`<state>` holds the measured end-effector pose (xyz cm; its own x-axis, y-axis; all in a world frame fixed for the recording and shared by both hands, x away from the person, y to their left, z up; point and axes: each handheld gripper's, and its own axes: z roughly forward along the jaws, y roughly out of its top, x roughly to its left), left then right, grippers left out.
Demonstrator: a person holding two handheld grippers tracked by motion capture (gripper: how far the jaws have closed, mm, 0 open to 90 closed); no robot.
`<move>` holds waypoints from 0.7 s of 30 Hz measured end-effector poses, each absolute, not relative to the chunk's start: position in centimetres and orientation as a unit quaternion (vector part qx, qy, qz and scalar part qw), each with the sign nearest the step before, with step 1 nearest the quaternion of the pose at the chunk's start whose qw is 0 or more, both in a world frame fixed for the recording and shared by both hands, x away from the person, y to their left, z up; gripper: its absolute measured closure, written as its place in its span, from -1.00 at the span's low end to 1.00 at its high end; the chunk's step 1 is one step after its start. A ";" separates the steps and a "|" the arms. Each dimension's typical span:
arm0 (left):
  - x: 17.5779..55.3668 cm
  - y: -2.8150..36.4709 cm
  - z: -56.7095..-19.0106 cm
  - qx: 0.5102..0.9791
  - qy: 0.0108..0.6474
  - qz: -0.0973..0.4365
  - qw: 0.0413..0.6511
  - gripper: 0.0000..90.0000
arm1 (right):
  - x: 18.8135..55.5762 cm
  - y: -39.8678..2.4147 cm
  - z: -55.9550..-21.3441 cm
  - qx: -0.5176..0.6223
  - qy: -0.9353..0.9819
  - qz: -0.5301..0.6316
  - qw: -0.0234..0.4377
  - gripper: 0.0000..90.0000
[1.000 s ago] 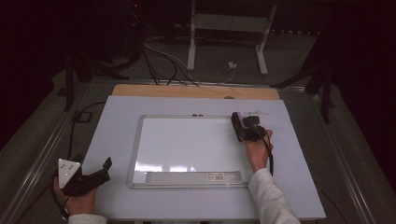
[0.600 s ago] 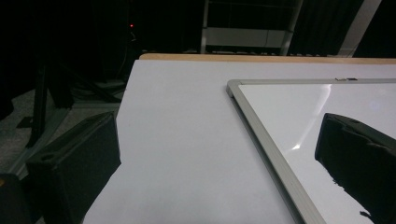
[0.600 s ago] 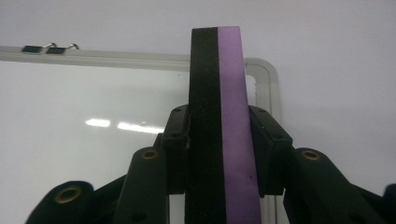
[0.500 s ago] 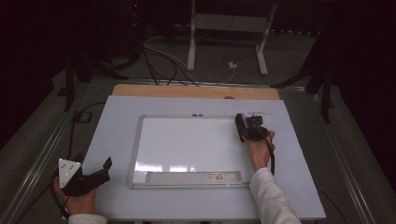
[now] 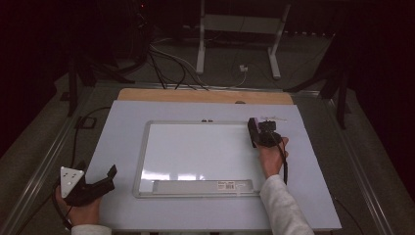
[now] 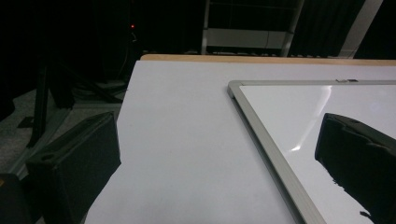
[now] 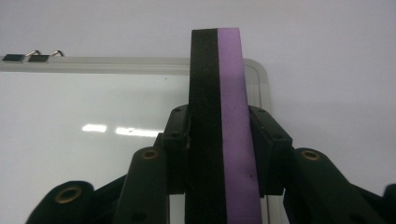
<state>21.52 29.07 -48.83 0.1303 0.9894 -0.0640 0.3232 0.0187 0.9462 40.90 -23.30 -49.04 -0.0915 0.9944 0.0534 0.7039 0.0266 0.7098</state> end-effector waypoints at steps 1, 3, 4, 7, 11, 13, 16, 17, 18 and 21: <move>21.5 29.1 -48.8 0.598 0.549 0.365 0.456 -0.98 | 40.9 -23.3 -49.1 0.629 0.674 0.301 0.242 0.41; 21.5 29.0 -48.9 0.597 0.549 0.365 0.456 -0.98 | 40.9 -23.3 -49.1 0.630 0.674 0.300 0.243 0.41; 21.5 29.0 -48.9 0.598 0.549 0.365 0.456 -0.98 | 41.0 -23.3 -49.1 0.629 0.675 0.298 0.246 0.41; 21.5 29.0 -48.9 0.598 0.549 0.365 0.456 -0.98 | 41.0 -23.3 -49.1 0.630 0.673 0.299 0.247 0.41; 21.5 29.1 -48.9 0.597 0.549 0.365 0.456 -0.98 | 41.2 -23.3 -49.1 0.634 0.668 0.297 0.252 0.41; 21.5 29.1 -48.9 0.597 0.549 0.365 0.457 -0.98 | 41.3 -23.3 -49.2 0.635 0.667 0.297 0.254 0.41; 21.5 29.1 -48.9 0.598 0.549 0.365 0.456 -0.98 | 41.3 -23.2 -49.2 0.635 0.666 0.294 0.256 0.41; 21.5 29.1 -48.9 0.598 0.549 0.365 0.456 -0.98 | 41.3 -23.2 -49.2 0.636 0.666 0.294 0.256 0.40; 21.5 29.1 -48.9 0.598 0.549 0.365 0.457 -0.98 | 41.3 -23.2 -49.2 0.638 0.664 0.295 0.255 0.39; 21.5 29.1 -48.9 0.597 0.549 0.365 0.457 -0.98 | 41.3 -23.5 -49.2 0.645 0.656 0.306 0.243 0.20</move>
